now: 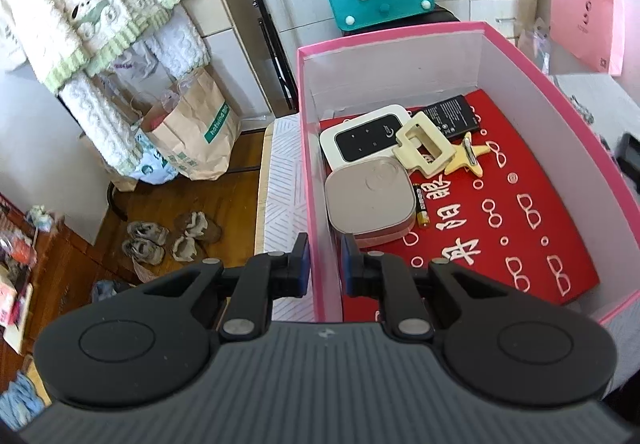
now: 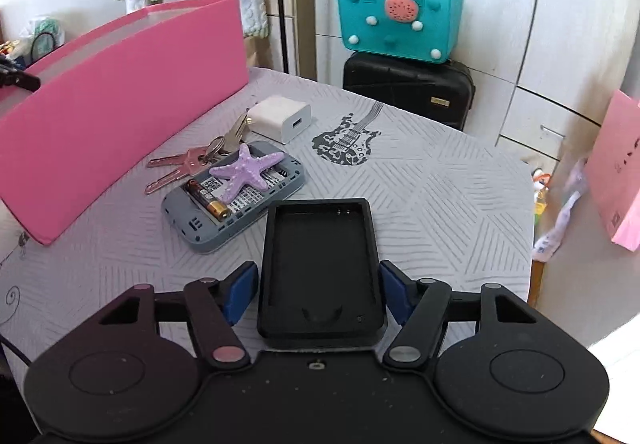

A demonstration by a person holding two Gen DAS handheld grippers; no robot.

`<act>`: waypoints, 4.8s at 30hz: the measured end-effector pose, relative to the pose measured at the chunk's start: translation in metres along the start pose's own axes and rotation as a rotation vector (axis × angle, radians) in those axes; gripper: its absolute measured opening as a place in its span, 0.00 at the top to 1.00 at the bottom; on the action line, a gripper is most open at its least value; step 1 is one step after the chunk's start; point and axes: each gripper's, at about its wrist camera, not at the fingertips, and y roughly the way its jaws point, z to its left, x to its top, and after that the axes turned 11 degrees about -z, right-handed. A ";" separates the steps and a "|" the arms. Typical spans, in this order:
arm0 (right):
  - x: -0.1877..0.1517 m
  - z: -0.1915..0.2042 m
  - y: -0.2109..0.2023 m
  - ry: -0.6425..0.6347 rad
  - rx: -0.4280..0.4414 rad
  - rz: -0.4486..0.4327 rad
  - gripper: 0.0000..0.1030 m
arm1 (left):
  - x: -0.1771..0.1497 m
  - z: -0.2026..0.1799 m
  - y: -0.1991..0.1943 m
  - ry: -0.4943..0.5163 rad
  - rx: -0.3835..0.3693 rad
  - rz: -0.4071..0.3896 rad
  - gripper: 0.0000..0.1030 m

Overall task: Organize rigid objects
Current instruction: 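Grasp the black phone case with the right gripper, then carry the phone case into the box and release it, then move the right gripper to the silver keys and grasp them, then carry the keys into the box and drop them onto the phone case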

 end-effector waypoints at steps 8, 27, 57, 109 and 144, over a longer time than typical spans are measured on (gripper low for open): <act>0.013 0.000 -0.011 0.074 -0.062 -0.060 0.36 | -0.003 -0.001 -0.004 0.037 -0.017 -0.005 0.87; 0.143 0.113 -0.033 -0.152 0.405 -0.293 0.36 | -0.003 0.004 -0.001 0.042 -0.040 -0.009 0.88; 0.169 0.184 0.099 -0.564 0.388 0.210 0.32 | -0.006 0.013 -0.002 0.007 -0.092 -0.044 0.88; 0.067 0.084 0.064 -0.069 0.115 -0.072 0.93 | -0.005 0.017 0.000 -0.018 -0.115 -0.043 0.88; 0.112 0.105 0.010 -0.143 0.048 -0.270 0.95 | -0.004 0.018 0.000 -0.021 -0.123 -0.044 0.88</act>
